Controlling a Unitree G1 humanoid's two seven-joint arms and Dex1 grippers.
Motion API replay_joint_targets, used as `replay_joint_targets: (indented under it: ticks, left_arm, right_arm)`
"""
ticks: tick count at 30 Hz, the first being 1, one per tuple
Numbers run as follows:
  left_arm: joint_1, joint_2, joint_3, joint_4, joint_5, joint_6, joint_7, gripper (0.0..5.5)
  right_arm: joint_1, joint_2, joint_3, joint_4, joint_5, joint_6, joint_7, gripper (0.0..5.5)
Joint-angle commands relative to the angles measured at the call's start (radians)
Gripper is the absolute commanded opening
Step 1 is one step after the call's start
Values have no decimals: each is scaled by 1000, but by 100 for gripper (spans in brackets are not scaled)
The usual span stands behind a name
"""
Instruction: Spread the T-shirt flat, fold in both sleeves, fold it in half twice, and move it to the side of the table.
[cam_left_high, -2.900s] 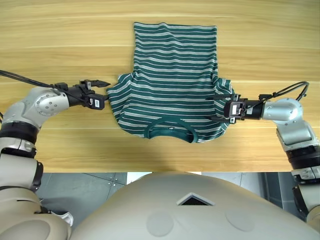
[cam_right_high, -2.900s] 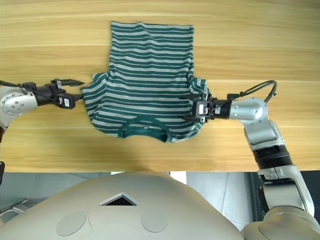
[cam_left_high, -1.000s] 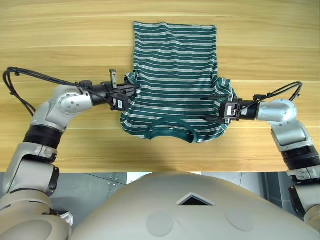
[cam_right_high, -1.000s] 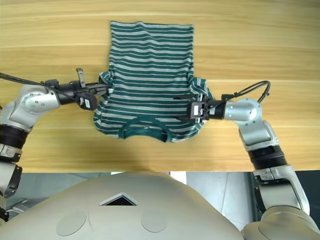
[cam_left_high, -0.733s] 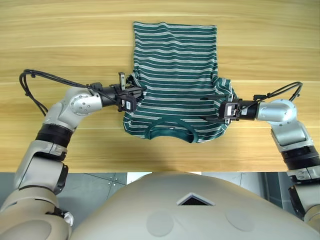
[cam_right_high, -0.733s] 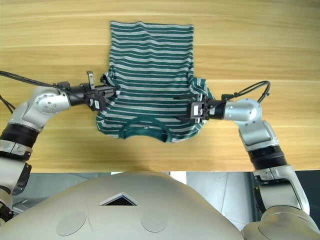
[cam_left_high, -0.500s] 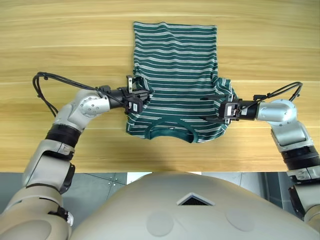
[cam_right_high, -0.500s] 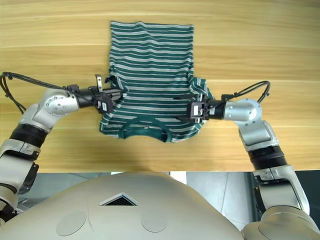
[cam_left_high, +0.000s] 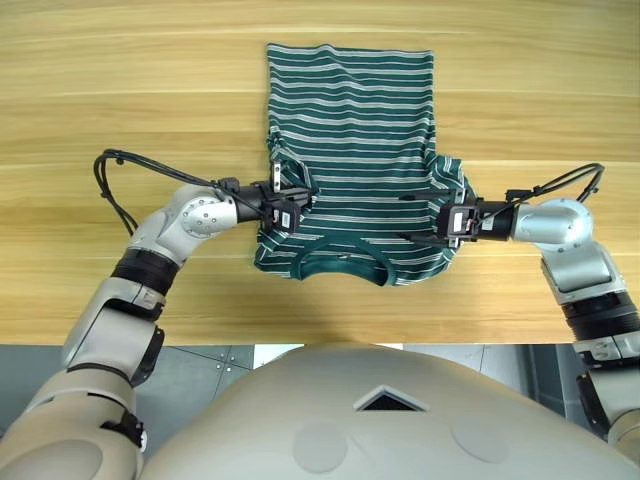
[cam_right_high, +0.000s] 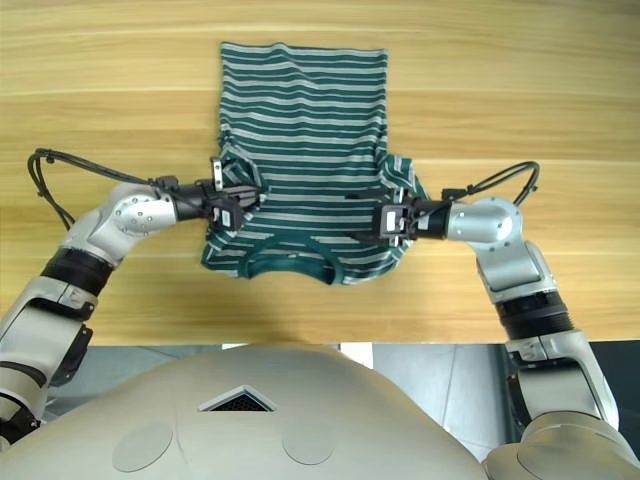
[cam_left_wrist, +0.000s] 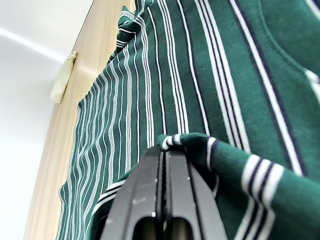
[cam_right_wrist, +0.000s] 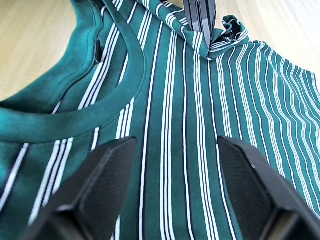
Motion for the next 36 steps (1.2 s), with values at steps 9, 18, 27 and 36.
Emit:
replay_joint_targets:
  ticks: [9, 18, 27, 36]
  left_arm:
    - [26, 18, -21, 2, -76, 26, -103, 104]
    - [-11, -16, 33, 2, -136, -2, -36, 234]
    - [-26, 36, 156, -25, -261, -14, -35, 366]
    - [-35, 150, 201, 126, -189, -33, 1, 519]
  right_arm:
    - [11, -6, -5, -20, -1, -1, -4, 297]
    - [3, 2, -1, -13, -2, 0, -7, 297]
    - [-2, 9, 1, -13, -3, 4, -9, 297]
    - [-8, 12, 1, -12, -3, 5, -7, 297]
